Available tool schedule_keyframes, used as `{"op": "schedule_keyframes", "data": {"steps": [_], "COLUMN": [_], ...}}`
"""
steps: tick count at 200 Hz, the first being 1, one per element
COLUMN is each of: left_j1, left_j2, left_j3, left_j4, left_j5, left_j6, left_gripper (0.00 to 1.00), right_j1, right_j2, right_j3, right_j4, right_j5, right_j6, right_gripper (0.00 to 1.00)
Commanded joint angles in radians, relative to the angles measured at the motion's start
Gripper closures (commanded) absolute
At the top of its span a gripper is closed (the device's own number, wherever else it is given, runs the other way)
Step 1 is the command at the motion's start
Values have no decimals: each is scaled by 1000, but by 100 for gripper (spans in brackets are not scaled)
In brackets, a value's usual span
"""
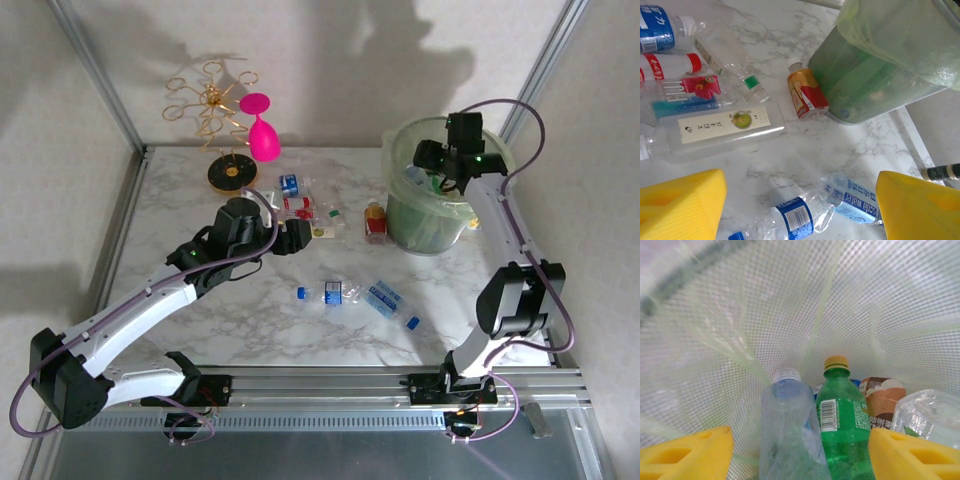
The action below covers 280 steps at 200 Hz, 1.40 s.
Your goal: Put the plastic bottles in the bin
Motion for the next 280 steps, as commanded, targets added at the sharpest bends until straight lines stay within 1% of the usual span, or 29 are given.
{"op": "schedule_keyframes", "data": {"steps": [1,18,36,58,80,102,118,150,165,170,187,204,247,263,280], "left_j1": [16,27,34,40,44,44,44,44,44,45,44,45,45,45,44], "left_j2": [-28,-23,-14,-18,-36,-79,-109,-183,-221,-233,-263,-284,-289,-278,-269], "left_j3": [-17,-22,-23,-25,-26,-46,-43,-30,-28,-28,-23,-28,-37,-29,-22], "left_j4": [30,34,37,42,38,53,41,-13,-36,-43,-74,-84,-84,-79,-78], "left_j5": [-22,-9,-1,-8,-40,-61,-82,-158,-209,-226,-271,-279,-249,-207,-188], "left_j6": [8,2,-5,-11,-29,-70,-101,-147,-155,-157,-166,-177,-213,-219,-226], "left_gripper": [22,22,23,23,23,23,23,23,22,22,22,22,22,22,22], "right_j1": [8,28,72,156,259,374,437,542,569,601,626,633,631,632,631], "right_j2": [-81,-141,-211,-278,-320,-338,-343,-358,-359,-354,-326,-330,-411,-424,-427], "right_j3": [30,10,0,-1,-10,-15,-24,-79,-105,-112,-140,-232,-515,-603,-669], "right_j4": [-17,11,46,75,78,34,-12,-75,-105,-120,-183,-203,-111,-70,-32], "right_j5": [30,7,-3,-34,-58,-76,-75,-64,-68,-61,-27,20,40,84,141], "right_j6": [-22,-25,-40,-89,-161,-240,-268,-276,-260,-245,-189,-131,-19,16,65], "right_gripper": [30,31,34,35,37,37,37,36,36,36,36,34,28,25,22]}}
